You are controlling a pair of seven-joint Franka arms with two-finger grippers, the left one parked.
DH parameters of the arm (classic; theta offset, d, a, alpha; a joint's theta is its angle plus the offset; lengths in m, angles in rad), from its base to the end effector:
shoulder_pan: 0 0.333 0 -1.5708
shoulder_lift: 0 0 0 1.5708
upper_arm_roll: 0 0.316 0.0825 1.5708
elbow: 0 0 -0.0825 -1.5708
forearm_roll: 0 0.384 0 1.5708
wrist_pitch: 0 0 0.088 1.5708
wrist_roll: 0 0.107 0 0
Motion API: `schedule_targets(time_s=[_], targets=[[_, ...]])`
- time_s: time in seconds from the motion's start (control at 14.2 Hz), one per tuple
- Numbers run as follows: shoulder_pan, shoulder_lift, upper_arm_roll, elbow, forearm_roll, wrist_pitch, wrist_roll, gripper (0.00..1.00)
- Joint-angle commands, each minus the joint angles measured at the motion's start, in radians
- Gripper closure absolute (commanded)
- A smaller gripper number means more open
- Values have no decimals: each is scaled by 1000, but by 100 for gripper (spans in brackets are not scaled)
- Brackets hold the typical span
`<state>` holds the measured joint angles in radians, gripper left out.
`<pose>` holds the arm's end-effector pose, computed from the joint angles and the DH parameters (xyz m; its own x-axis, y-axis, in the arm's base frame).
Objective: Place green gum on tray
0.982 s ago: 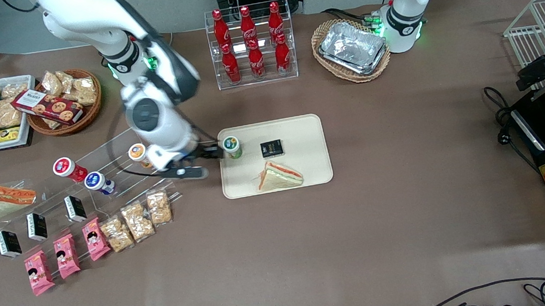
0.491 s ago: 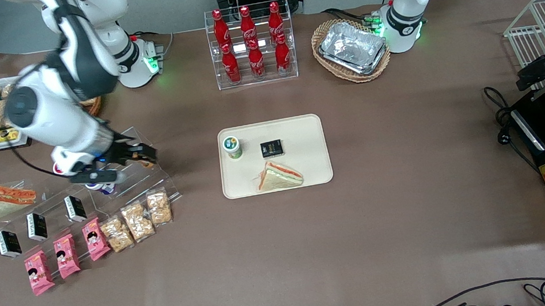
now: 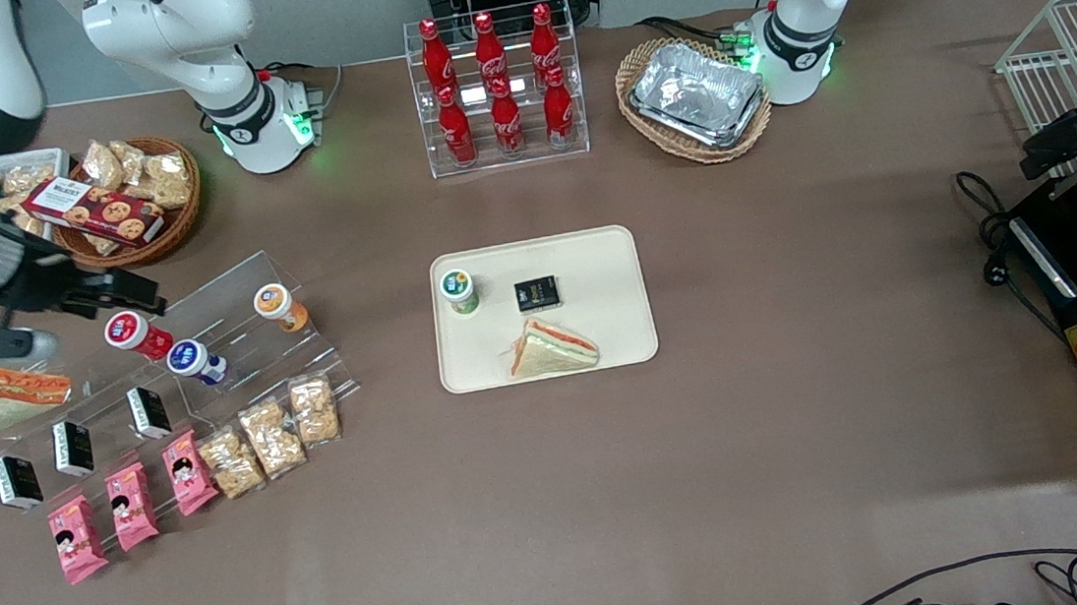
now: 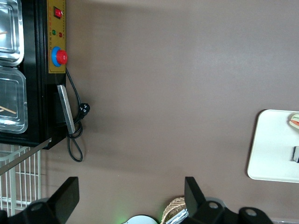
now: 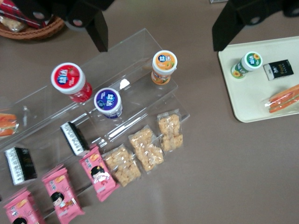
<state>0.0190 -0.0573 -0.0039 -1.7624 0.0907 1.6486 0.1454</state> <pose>0.5375 0.0171 0.5722 0.9882 -0.1363 -0.0692 -0.1418 -0.9866 -0.0808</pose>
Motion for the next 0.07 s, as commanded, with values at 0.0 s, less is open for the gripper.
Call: schedule_targets(time_s=[0.0], targets=[[-4, 83, -14, 159, -23, -95, -3, 1]])
